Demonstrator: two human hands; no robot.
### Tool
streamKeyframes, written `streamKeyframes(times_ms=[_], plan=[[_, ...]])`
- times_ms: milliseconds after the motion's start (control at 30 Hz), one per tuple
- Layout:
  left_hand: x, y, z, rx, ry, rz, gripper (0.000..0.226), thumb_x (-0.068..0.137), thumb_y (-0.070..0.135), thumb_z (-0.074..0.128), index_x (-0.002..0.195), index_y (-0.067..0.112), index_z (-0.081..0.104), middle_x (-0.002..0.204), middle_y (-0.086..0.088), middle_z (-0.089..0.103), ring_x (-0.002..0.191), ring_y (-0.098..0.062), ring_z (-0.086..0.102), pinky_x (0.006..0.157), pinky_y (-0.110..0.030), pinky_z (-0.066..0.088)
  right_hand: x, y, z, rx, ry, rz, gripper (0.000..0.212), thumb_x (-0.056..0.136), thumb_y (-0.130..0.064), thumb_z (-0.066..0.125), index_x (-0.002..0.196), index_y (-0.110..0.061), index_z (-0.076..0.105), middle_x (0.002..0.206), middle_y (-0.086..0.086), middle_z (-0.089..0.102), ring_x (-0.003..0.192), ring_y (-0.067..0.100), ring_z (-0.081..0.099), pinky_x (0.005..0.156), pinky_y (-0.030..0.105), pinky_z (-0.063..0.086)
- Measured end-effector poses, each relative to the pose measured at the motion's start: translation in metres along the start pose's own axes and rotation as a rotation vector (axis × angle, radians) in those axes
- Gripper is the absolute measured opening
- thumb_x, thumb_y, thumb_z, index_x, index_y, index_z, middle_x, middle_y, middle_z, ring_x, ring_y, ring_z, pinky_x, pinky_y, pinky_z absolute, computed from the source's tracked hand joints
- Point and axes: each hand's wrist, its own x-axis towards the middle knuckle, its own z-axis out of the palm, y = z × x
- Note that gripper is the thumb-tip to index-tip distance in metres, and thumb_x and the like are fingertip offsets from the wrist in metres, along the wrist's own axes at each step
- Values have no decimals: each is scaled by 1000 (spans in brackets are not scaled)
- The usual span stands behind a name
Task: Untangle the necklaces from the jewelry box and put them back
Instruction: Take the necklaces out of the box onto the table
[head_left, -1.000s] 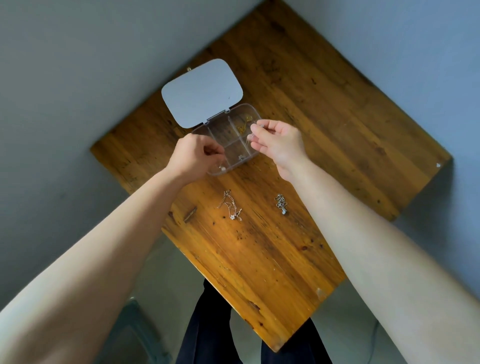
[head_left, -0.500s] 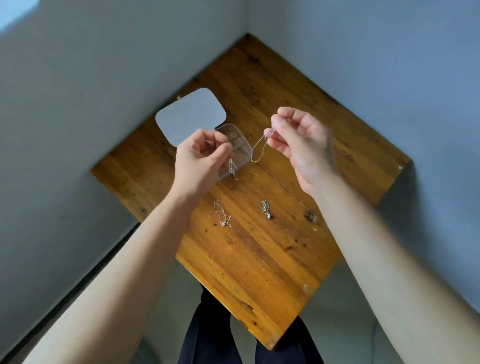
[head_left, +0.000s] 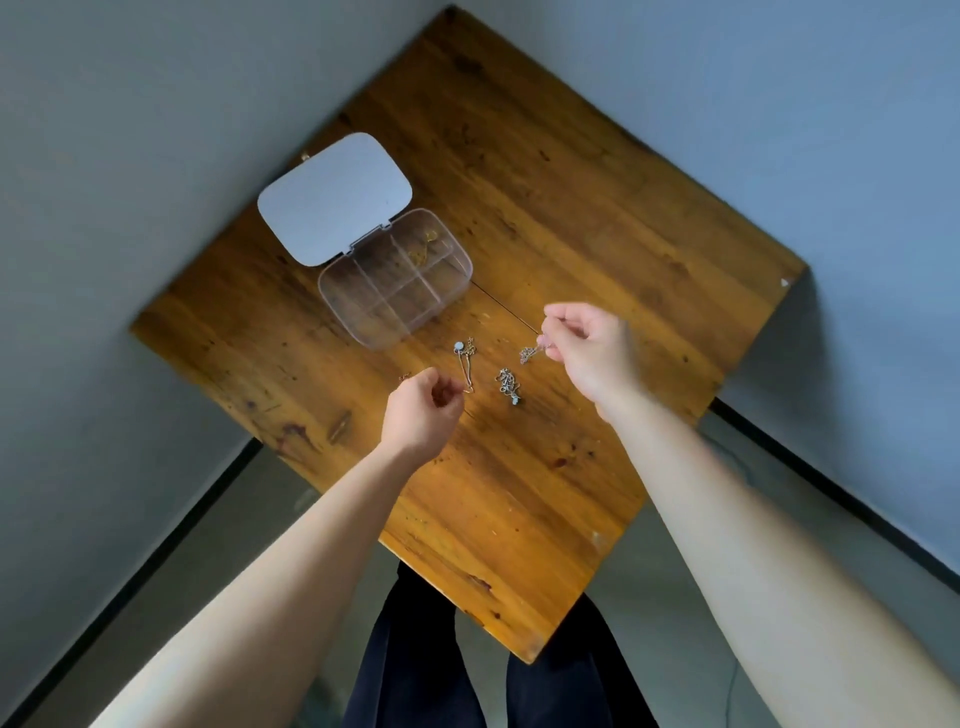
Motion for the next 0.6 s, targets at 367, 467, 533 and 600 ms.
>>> streamKeyframes(times_ms=[367,467,533,600], plan=[[14,-8,-33,425,203,288,35,89,15,66,122,7,63,128,-16,56,113,-33,56,83,-39,49,5,38,13,-423,-216,86,29,101,-21,58,129,-19,65,128,-1,68,114,14,63,92,22,43],[31,-4,-49,554,283,365,38,93,20,64,127,5,60,137,-23,51,130,-44,44,97,-57,45,9,34,18,-457,-240,51,29,101,-24,58,129,-21,65,127,-2,68,112,13,63,93,22,44],[46,-4,-56,616,255,313,42,99,32,53,135,9,53,151,-25,39,145,-44,27,107,-63,34,13,28,22,-487,-245,15,28,101,-26,58,129,-22,64,128,-3,67,112,12,62,91,21,43],[63,-10,-62,664,184,196,53,103,48,36,145,15,41,164,-21,17,153,-39,4,117,-61,16,20,18,28,-525,-247,-35,28,102,-26,57,129,-24,63,129,-5,65,112,12,61,90,22,43]])
